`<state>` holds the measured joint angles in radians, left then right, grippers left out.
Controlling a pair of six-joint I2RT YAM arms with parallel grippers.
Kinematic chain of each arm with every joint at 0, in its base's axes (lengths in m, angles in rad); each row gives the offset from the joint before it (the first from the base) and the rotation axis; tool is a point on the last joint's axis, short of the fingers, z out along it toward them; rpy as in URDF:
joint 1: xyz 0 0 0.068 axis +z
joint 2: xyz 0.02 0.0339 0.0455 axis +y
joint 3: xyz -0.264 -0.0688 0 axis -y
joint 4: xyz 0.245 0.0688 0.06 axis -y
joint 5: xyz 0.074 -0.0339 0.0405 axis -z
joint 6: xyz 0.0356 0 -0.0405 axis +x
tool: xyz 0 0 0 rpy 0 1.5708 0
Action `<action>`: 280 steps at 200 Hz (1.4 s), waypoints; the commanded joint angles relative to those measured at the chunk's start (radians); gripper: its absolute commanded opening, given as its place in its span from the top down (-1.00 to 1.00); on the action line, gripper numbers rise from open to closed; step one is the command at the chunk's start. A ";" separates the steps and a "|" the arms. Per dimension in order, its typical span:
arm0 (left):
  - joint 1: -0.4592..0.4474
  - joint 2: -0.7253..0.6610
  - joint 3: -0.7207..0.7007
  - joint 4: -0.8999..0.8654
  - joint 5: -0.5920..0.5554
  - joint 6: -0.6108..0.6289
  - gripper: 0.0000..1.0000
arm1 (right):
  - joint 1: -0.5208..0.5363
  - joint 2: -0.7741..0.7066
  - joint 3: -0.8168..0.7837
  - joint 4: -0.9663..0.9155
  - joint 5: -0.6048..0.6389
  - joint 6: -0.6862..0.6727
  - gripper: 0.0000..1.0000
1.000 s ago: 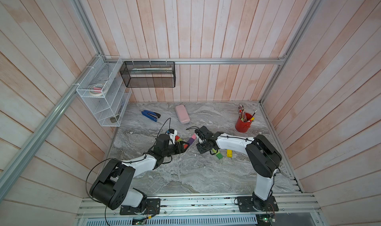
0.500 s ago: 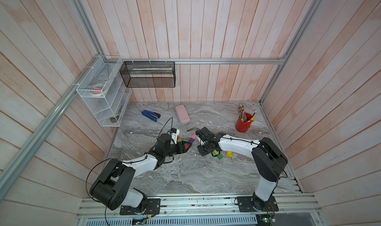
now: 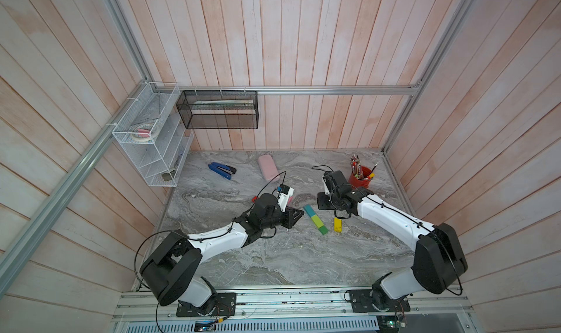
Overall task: Assemble the letter v with building blocks
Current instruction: Place the building block at the center of the board.
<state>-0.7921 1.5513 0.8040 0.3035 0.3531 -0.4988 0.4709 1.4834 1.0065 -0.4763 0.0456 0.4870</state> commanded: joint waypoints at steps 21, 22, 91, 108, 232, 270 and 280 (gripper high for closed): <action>-0.073 0.125 0.127 -0.110 -0.038 0.077 0.94 | -0.051 -0.024 -0.115 0.063 -0.087 0.134 1.00; -0.074 0.127 0.128 -0.111 -0.037 0.077 0.94 | -0.051 -0.024 -0.117 0.064 -0.087 0.136 1.00; -0.079 0.156 0.126 -0.128 -0.052 0.073 1.00 | -0.054 0.036 -0.203 0.167 -0.089 0.196 1.00; -0.079 0.157 0.118 -0.129 -0.054 0.068 1.00 | -0.053 0.053 -0.209 0.163 -0.080 0.194 1.00; -0.079 0.197 0.112 -0.125 -0.043 0.082 1.00 | -0.076 0.037 -0.291 0.183 -0.055 0.255 0.95; -0.081 0.239 0.110 -0.130 -0.044 0.083 1.00 | -0.075 0.064 -0.295 0.215 -0.110 0.287 0.49; -0.080 0.246 0.112 -0.130 -0.042 0.082 1.00 | -0.075 0.059 -0.296 0.211 -0.110 0.290 0.32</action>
<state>-0.8715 1.7660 0.9207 0.1749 0.3065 -0.4358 0.3992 1.5204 0.7307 -0.2512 -0.0273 0.7433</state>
